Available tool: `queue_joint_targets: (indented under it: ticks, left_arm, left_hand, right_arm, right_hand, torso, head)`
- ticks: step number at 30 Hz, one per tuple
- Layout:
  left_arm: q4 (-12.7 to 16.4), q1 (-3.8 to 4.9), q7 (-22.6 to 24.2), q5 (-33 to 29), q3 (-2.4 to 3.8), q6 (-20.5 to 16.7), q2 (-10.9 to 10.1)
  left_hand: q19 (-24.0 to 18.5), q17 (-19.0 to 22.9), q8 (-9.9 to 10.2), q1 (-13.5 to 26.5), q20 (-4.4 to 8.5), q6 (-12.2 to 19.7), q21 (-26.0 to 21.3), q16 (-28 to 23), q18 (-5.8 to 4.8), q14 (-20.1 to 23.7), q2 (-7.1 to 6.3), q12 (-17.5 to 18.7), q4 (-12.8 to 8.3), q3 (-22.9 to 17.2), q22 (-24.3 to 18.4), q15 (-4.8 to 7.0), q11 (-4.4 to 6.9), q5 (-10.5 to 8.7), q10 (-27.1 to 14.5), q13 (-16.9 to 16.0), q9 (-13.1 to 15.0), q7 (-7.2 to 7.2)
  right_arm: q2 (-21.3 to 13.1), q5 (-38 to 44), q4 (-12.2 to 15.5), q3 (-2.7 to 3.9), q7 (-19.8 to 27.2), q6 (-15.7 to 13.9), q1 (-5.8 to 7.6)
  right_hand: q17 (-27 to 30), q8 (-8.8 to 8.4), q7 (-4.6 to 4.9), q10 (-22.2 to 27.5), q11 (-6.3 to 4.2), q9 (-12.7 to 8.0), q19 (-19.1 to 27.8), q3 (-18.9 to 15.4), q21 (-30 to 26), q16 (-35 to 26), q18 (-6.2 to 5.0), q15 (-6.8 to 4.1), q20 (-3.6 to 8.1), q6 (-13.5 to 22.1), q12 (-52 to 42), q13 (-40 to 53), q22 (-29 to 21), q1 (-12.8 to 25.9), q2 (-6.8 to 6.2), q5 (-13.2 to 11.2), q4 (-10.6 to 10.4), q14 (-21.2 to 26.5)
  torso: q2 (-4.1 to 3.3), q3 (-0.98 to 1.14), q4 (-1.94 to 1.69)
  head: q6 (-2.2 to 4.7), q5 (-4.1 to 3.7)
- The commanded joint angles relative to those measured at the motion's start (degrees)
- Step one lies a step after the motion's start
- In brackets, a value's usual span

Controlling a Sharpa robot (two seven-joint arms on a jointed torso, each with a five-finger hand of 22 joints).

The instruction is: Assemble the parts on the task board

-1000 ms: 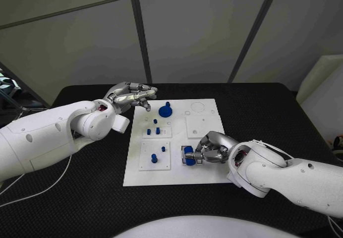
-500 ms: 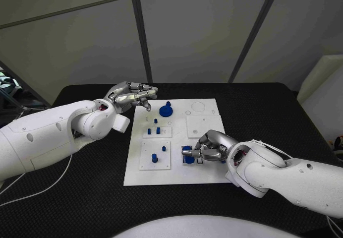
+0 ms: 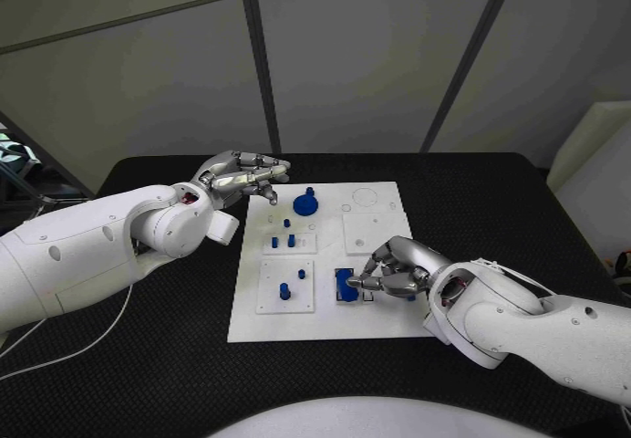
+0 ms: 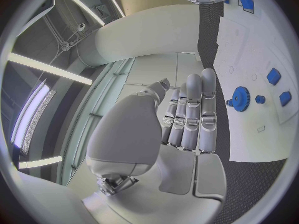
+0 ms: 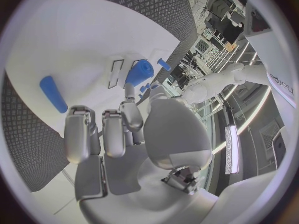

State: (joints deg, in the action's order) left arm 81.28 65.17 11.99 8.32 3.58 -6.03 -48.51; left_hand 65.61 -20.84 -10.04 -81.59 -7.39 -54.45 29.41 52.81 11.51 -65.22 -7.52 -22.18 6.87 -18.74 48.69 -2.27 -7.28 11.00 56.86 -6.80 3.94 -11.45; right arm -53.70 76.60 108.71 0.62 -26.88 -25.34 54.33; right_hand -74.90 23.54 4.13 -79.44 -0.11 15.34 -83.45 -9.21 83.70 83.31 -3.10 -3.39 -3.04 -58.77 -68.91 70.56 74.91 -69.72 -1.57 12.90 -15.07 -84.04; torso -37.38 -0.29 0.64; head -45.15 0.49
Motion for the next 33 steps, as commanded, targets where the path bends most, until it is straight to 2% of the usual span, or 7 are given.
queue_joint_targets:
  ticks: [1,7,14,22,29,33]
  left_arm:
    - [0.1,0.08,0.1,-0.2,0.04,0.6,0.0]
    - [0.0,0.08,0.1,-0.2,0.04,0.6,0.0]
    - [0.0,0.08,0.1,-0.2,0.04,0.7,0.1]
    - [0.0,0.08,0.1,-0.2,0.04,0.6,0.1]
    - [0.1,0.08,0.1,-0.2,0.04,0.7,0.1]
    - [0.1,0.08,0.1,-0.2,0.04,0.8,0.1]
  left_hand:
    - [0.2,0.1,-0.3,0.3,-0.35,0.5,-0.3,0.2,-1.05,0.5,0.16,-0.2,-0.1,0.4,-0.1,-0.08,0.12,-0.16,-0.4,-0.1,0.0,-0.02]
    - [0.2,0.1,-0.3,0.3,-0.35,0.5,-0.3,0.2,-1.05,0.5,0.16,-0.2,-0.1,0.4,-0.1,-0.08,0.12,-0.16,-0.4,-0.1,0.0,-0.02]
    - [0.2,0.1,-0.3,0.3,-0.35,0.5,-0.3,0.2,-1.05,0.5,0.16,-0.2,-0.1,0.4,-0.1,-0.08,0.12,-0.16,-0.4,-0.1,0.0,-0.02]
    - [0.2,0.1,-0.3,0.3,-0.35,0.5,-0.3,0.2,-1.05,0.5,0.16,-0.2,-0.1,0.4,-0.1,-0.08,0.12,-0.16,-0.4,-0.1,0.0,-0.02]
    - [0.2,0.1,-0.3,0.3,-0.35,0.5,-0.3,0.2,-1.05,0.5,0.16,-0.2,-0.1,0.4,-0.1,-0.08,0.12,-0.16,-0.4,-0.1,0.0,-0.02]
    - [0.2,0.2,-0.4,0.2,-0.35,0.6,-0.5,0.3,-1.04,0.6,0.21,-0.5,-0.2,0.4,-0.2,-0.09,0.08,-0.12,-0.7,-0.1,0.0,-0.06]
  right_arm:
    - [-0.8,1.4,1.1,0.00,3.7,-0.1,0.04]
    - [-1.9,2.7,2.1,0.00,4.2,1.6,0.04]
    - [-1.5,3.3,1.1,-0.01,3.8,4.2,0.04]
    - [-0.1,4.3,-0.3,-0.01,2.4,4.0,0.03]
    - [1.0,4.6,-1.8,-0.01,0.8,2.2,0.03]
    - [1.5,4.9,-2.5,-0.01,0.4,1.8,0.03]
  right_hand:
    - [-2.0,0.24,-0.28,-0.3,-0.27,0.2,0.0,0.0,0.1,-0.2,0.87,-0.54,0.32,-0.3,0.2,0.1,7.5,-2.0,0.03,-0.9,0.7,-3.5]
    - [-2.0,0.29,-0.27,-0.3,-0.28,0.4,0.0,-0.1,0.1,-0.3,0.87,-0.55,0.34,-0.3,0.4,0.0,7.5,-3.8,0.31,-1.0,1.3,-3.5]
    - [-1.9,0.37,-0.27,-0.2,-0.29,0.5,0.1,-0.3,0.0,-0.4,0.85,-0.55,0.34,-0.3,0.7,0.0,7.5,-5.1,0.39,-0.8,1.7,-3.4]
    - [-2.0,0.66,-0.46,-0.3,-0.44,0.8,0.0,-0.2,0.1,-0.3,0.87,-0.65,0.40,-0.6,0.7,0.1,7.6,-6.6,1.29,-0.3,2.0,-3.5]
    - [-2.0,0.97,-0.66,-0.3,-0.61,1.0,0.0,-0.3,0.0,-0.4,0.87,-0.79,0.52,-0.9,0.7,0.2,7.6,-7.5,1.95,1.0,2.1,-3.5]
    - [-2.0,1.04,-0.69,-0.4,-0.64,1.1,0.0,-0.4,0.0,-0.4,0.87,-0.82,0.54,-0.9,0.8,0.2,7.6,-7.5,2.10,1.3,2.1,-3.5]
  torso:
    - [0.02,0.00,0.02]
    - [0.13,-0.01,0.07]
    - [0.10,-0.07,-0.11]
    - [0.01,-0.07,-0.12]
    - [-0.03,-0.07,-0.13]
    - [-0.06,-0.06,-0.10]
  head:
    - [0.00,0.01]
    - [0.09,-0.14]
    - [0.19,-0.17]
    - [0.18,0.03]
    - [0.03,0.13]
    - [0.20,0.19]
